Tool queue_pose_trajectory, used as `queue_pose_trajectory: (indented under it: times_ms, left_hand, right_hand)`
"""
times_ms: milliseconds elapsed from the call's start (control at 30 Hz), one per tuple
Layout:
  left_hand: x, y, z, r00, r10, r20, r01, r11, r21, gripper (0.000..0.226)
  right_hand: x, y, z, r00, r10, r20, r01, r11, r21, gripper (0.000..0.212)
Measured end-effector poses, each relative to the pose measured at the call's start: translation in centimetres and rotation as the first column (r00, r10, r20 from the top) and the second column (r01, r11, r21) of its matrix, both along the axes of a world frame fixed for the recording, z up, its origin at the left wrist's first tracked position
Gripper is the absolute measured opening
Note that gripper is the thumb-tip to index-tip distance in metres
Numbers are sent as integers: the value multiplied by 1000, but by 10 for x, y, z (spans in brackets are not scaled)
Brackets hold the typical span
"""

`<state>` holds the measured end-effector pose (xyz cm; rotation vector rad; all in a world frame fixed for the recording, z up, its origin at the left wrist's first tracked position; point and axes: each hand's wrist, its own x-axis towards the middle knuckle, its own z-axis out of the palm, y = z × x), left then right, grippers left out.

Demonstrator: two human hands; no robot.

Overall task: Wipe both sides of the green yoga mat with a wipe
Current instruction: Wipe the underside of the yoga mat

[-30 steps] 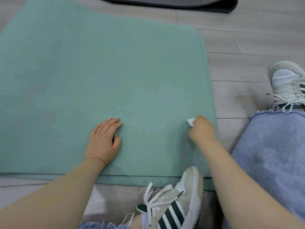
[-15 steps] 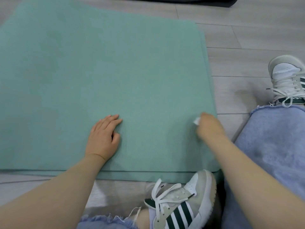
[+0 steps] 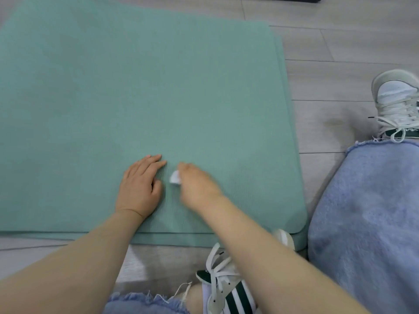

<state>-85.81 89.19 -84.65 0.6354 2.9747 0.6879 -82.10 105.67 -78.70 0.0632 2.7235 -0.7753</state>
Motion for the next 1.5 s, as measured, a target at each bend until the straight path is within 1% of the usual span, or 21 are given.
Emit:
queue_pose_trajectory:
  times_ms: [67, 100, 167, 200, 233, 433, 533, 600, 667, 733, 867, 967, 1033, 1100, 1167, 1233, 1267, 1300, 1367, 1433, 1500]
  left_hand:
    - [1, 1, 1, 1000, 10, -3, -10, 1000, 5, 56]
    - [1, 1, 2, 1000, 11, -7, -11, 1000, 6, 56]
    - [1, 1, 1, 1000, 13, -12, -13, 1000, 6, 56]
    - [0, 1, 1, 1000, 13, -12, -13, 1000, 6, 56]
    - [0, 1, 0, 1000, 11, -10, -11, 1000, 5, 56]
    - [1, 2, 1, 1000, 14, -17, -14, 1000, 13, 56]
    - [1, 1, 0, 1000, 14, -24, -13, 1000, 14, 55]
    - [0, 1, -1, 1000, 10, -23, -10, 1000, 9, 55]
    - [0, 1, -1, 999, 8, -32, -8, 1000, 11, 55]
    - [1, 1, -1, 999, 10, -34, -10, 1000, 13, 54]
    - [0, 1, -1, 1000, 10, -27, -10, 1000, 14, 54]
    - [0, 1, -2, 1000, 11, -25, -11, 1000, 12, 54]
    - [1, 1, -1, 1000, 9, -22, -9, 1000, 12, 54]
    - [1, 1, -1, 1000, 10, -18, -10, 1000, 18, 54]
    - [1, 2, -1, 1000, 7, -18, -6, 1000, 22, 54]
    - [1, 1, -1, 1000, 7, -23, -7, 1000, 23, 54]
    - [0, 1, -1, 1000, 8, -28, -7, 1000, 23, 54]
    - [0, 1, -1, 1000, 8, -30, -8, 1000, 23, 53]
    - [0, 1, -2, 999, 14, -28, -13, 1000, 22, 53]
    - [1, 1, -2, 999, 15, -31, -14, 1000, 23, 54]
    - [0, 1, -2, 999, 15, -33, -14, 1000, 26, 54]
  right_hand:
    - [7, 61, -2, 978, -207, 15, 204, 971, 124, 21]
    - [14, 97, -2, 943, -332, 36, 315, 920, 232, 22]
    - [33, 160, 5, 833, -550, 66, 473, 769, 430, 29]
    - [41, 180, 9, 774, -627, 83, 522, 708, 476, 33]
    - [46, 188, 11, 738, -666, 103, 547, 682, 486, 35]
    - [34, 164, 5, 770, -634, 71, 552, 718, 425, 29]
    - [34, 176, 18, 739, -639, 214, 532, 748, 397, 4]
    - [41, 186, 19, 737, -642, 211, 549, 752, 365, 14]
    - [49, 189, 13, 699, -706, 119, 659, 699, 276, 27]
    - [53, 189, 5, 678, -735, 20, 711, 662, 238, 25]
    - [55, 186, 0, 732, -681, -17, 658, 701, 276, 23]
    - [57, 180, -3, 826, -561, -55, 536, 751, 387, 21]
    - [58, 183, -4, 859, -511, -46, 475, 759, 445, 21]
    - [58, 193, 0, 840, -542, -19, 487, 739, 465, 21]
    - [61, 202, 3, 762, -648, -4, 581, 680, 448, 21]
    - [59, 187, 2, 683, -730, -11, 679, 630, 378, 21]
    - [56, 168, -2, 686, -727, -26, 692, 641, 332, 21]
    - [53, 142, -6, 722, -691, -36, 670, 684, 288, 20]
    - [43, 77, -15, 840, -540, -57, 541, 821, 184, 20]
    - [38, 13, -13, 959, -280, -45, 283, 955, 87, 25]
    - [37, -9, -4, 1000, -15, 10, 14, 996, 88, 30]
